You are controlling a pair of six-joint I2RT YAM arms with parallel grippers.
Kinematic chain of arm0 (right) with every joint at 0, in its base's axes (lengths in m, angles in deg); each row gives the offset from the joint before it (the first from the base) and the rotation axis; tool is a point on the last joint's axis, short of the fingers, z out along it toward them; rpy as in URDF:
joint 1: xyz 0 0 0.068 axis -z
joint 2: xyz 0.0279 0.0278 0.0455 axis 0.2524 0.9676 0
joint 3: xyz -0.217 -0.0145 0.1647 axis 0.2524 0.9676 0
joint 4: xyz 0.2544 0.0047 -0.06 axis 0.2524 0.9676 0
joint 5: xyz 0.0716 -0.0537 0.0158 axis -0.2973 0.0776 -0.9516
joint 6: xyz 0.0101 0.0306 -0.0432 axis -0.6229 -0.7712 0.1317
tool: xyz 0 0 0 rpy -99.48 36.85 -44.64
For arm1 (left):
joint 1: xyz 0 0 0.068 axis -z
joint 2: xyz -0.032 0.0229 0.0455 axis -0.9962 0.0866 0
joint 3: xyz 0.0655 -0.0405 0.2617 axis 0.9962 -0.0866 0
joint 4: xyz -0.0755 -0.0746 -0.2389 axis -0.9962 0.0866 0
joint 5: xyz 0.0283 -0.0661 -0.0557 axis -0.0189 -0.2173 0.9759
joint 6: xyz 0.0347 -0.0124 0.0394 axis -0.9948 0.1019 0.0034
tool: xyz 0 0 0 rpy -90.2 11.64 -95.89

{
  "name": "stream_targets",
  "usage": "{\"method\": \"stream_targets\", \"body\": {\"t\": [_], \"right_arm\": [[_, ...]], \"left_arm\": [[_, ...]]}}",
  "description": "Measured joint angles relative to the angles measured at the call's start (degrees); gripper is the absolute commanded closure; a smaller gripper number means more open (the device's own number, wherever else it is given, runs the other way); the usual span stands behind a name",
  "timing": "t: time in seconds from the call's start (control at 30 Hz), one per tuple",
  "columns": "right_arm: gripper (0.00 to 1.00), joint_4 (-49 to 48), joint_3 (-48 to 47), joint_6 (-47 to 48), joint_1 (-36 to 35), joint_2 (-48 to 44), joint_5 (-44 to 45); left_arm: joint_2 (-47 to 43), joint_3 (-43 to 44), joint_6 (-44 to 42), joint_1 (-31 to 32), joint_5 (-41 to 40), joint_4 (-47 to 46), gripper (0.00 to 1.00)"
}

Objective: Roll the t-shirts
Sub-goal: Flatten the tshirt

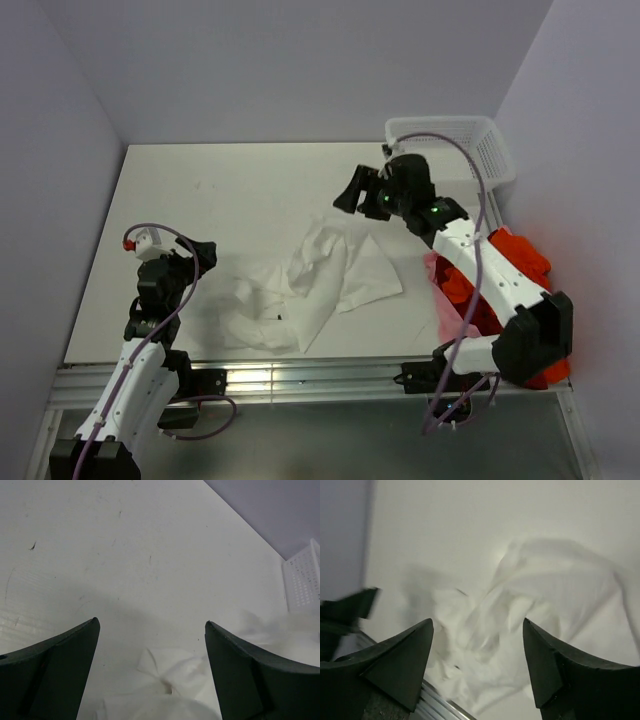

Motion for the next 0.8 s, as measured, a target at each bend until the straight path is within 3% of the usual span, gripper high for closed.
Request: {"method": "stream_targets", "body": {"t": [0.2, 0.43, 0.67, 0.8], "right_arm": [[0.28, -0.9, 17.57, 2.64, -0.48, 0.46, 4.48], [0.38, -9.86, 24.5, 2.89, -1.49, -2.91, 6.34], [0.23, -14.43, 24.81, 1.46, -12.22, 2.54, 9.11], [0.21, -14.19, 21.2, 1.42, -20.46, 5.77, 12.85]], "left_arm": [[0.7, 0.0, -0.02, 0.0, 0.02, 0.09, 0.08], [1.6, 0.0, -0.31, 0.0, 3.15, -2.1, 0.1], [4.35, 0.0, -0.46, 0.0, 4.57, -2.93, 0.1], [4.09, 0.0, -0.46, 0.0, 4.59, -2.93, 0.1]]}}
